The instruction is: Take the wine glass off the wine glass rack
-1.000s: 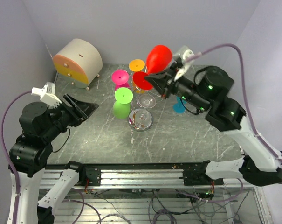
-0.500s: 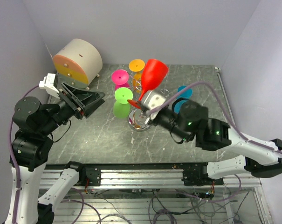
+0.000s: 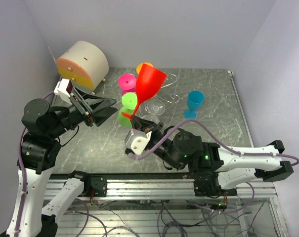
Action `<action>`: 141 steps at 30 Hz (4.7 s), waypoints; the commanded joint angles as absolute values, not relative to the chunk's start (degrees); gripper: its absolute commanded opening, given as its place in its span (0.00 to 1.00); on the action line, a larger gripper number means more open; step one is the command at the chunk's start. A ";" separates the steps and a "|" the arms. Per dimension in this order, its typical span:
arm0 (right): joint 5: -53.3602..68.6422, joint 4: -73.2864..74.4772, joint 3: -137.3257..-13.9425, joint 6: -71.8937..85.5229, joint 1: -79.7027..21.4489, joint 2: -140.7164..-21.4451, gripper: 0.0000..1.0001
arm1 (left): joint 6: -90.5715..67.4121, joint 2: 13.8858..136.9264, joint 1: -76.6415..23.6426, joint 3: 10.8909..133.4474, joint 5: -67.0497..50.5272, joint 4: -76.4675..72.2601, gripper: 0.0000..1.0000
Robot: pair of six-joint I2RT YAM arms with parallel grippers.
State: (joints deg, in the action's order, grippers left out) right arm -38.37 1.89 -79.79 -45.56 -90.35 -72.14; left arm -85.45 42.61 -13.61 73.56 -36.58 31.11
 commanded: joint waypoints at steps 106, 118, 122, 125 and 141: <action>16.70 53.79 -119.44 14.78 -53.00 -80.07 0.38 | -52.38 32.43 -13.71 71.41 -18.88 42.26 0.07; 10.52 53.62 -120.82 14.77 -53.00 -78.84 0.36 | -51.99 32.31 -13.71 71.72 -18.73 42.85 0.07; 9.76 52.95 -120.94 14.88 -53.00 -77.95 0.37 | -52.02 32.13 -13.71 71.72 -18.79 42.63 0.07; 10.80 51.93 -120.14 15.15 -53.00 -77.54 0.39 | -51.97 32.28 -13.71 71.53 -18.92 42.46 0.07; 18.89 47.65 -117.33 16.68 -53.00 -78.60 0.41 | -51.77 32.68 -13.71 71.40 -19.61 41.27 0.07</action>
State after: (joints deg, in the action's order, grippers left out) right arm 16.36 49.98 -117.47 15.94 -53.10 -77.84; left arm -52.64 32.27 -13.72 70.24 -18.74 43.16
